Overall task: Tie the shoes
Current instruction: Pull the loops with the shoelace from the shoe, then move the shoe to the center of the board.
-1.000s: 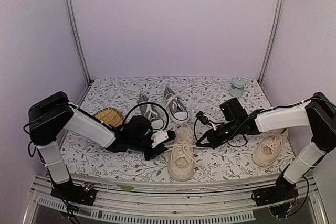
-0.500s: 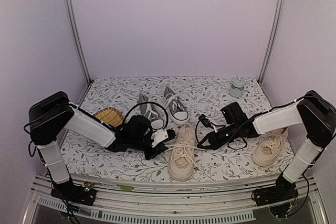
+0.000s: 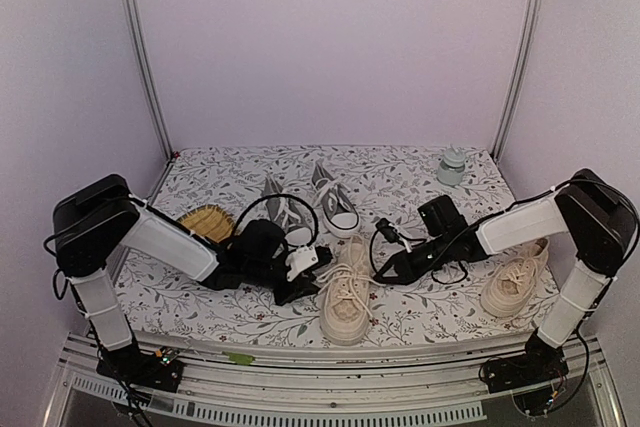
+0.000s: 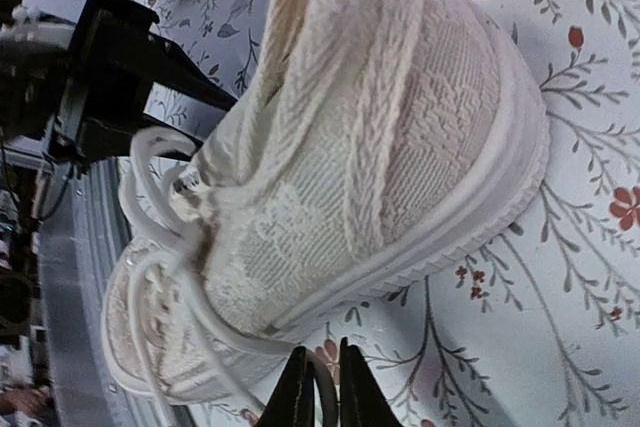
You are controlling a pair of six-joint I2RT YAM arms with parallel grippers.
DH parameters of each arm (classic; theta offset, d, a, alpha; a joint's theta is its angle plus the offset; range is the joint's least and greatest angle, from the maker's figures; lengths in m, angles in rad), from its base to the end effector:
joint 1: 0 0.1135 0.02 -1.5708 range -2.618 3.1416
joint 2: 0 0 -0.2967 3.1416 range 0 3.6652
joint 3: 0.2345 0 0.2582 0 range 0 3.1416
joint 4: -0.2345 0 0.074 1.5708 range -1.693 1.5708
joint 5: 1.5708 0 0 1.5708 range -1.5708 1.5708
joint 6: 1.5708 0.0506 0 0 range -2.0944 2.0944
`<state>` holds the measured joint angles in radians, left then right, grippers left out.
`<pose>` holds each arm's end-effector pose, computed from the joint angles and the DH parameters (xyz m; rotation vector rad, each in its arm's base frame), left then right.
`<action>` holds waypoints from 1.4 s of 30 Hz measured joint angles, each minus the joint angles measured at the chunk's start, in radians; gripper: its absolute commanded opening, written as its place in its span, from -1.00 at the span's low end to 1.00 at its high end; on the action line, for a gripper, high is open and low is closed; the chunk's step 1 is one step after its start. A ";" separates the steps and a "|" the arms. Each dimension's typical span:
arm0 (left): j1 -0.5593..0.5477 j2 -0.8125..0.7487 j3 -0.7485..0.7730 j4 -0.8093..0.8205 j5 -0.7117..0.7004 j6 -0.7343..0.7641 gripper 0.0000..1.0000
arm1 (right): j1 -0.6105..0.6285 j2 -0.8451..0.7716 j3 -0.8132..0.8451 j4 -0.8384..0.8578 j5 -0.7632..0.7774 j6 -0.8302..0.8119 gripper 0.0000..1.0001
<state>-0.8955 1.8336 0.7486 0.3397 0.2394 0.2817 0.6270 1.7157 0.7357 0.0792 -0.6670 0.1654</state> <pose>0.2144 -0.2868 0.1224 1.4134 1.8935 -0.5827 0.2434 0.2150 0.1428 -0.8790 2.4019 1.1527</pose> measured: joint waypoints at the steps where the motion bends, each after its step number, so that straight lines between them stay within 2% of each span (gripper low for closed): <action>1: 0.001 -0.011 -0.010 0.002 -0.002 -0.003 -0.02 | -0.001 -0.006 0.002 -0.012 0.006 -0.008 -0.40; 5: 0.007 -0.090 -0.056 0.007 -0.002 -0.001 0.33 | -0.014 -0.070 0.003 -0.071 0.043 -0.028 -0.02; 7: 0.007 -0.136 -0.074 0.006 -0.005 0.004 0.36 | -0.018 -0.113 0.013 -0.094 0.060 -0.032 0.10; 11: 0.007 -0.230 -0.091 -0.011 -0.008 0.007 0.39 | -0.018 -0.166 0.066 -0.125 0.107 -0.039 0.27; 15: 0.007 -0.326 -0.113 -0.018 -0.040 0.003 0.55 | -0.003 -0.134 0.150 -0.124 0.181 -0.013 0.42; 16: 0.007 -0.351 -0.116 -0.015 -0.056 -0.003 0.62 | 0.004 -0.109 0.181 -0.123 0.202 -0.006 0.42; 17: 0.007 -0.377 -0.116 -0.008 -0.091 -0.012 0.86 | 0.012 -0.079 0.215 -0.122 0.223 0.001 0.42; 18: 0.007 -0.403 -0.116 0.005 -0.121 -0.025 0.91 | 0.021 -0.048 0.247 -0.121 0.242 0.003 0.42; 21: 0.010 -0.467 -0.116 0.057 -0.224 -0.061 0.92 | 0.047 0.044 0.326 -0.128 0.275 0.006 0.35; 23: 0.018 -0.511 -0.121 0.121 -0.280 -0.087 0.92 | 0.056 0.097 0.367 -0.143 0.288 0.006 0.20; 27: 0.040 -0.594 -0.193 0.328 -0.446 -0.171 0.92 | 0.065 0.154 0.401 -0.193 0.286 -0.005 -0.67; 29: 0.048 -0.608 -0.233 0.418 -0.502 -0.185 0.92 | 0.065 0.158 0.408 -0.214 0.283 -0.018 -0.96; 32: 0.053 -0.600 -0.252 0.488 -0.552 -0.181 0.92 | 0.066 0.157 0.433 -0.262 0.291 -0.041 -0.99; 36: 0.055 -0.555 -0.210 0.497 -0.602 -0.142 0.92 | 0.037 0.145 0.452 -0.347 0.292 -0.132 -0.99; 42: 0.064 -0.483 -0.122 0.494 -0.646 -0.066 0.92 | -0.146 0.155 0.617 -0.521 0.262 -0.343 -0.99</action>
<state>-0.8314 1.3510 0.6262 0.8341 -0.4068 0.2153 0.4808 1.8709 1.3525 -0.4423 -0.4046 -0.1772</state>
